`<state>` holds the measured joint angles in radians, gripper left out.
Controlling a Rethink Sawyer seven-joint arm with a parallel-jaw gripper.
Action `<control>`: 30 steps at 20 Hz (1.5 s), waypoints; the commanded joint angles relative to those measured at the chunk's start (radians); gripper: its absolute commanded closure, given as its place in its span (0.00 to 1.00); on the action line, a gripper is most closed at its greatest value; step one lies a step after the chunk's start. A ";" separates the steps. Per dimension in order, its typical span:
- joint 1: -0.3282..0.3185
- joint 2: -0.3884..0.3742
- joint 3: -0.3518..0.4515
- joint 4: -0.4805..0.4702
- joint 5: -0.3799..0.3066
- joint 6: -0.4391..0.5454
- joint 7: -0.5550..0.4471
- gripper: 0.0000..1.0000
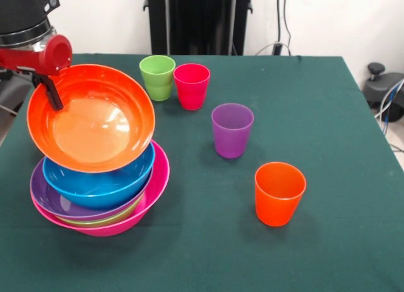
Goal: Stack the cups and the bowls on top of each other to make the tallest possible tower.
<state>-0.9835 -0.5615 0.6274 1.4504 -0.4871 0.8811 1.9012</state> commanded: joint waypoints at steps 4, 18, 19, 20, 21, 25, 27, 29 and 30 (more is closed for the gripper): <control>0.073 0.054 -0.021 -0.062 -0.055 0.011 -0.117 1.00; 0.111 0.086 -0.022 -0.173 -0.043 0.070 -0.143 1.00; 0.113 0.095 -0.020 -0.191 -0.044 0.076 -0.154 1.00; 0.115 0.104 -0.019 -0.210 -0.045 0.083 -0.163 1.00; 0.119 0.117 -0.017 -0.235 -0.046 0.095 -0.176 1.00; 0.136 0.160 -0.013 -0.320 -0.049 0.132 -0.210 1.00; 0.140 0.165 -0.011 -0.328 -0.048 0.136 -0.213 1.00; 0.144 0.168 -0.012 -0.330 -0.049 0.134 -0.212 1.00; 0.144 0.179 -0.012 -0.337 -0.051 0.131 -0.216 1.00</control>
<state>-0.8912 -0.4396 0.6277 1.2043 -0.4912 0.9151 1.9012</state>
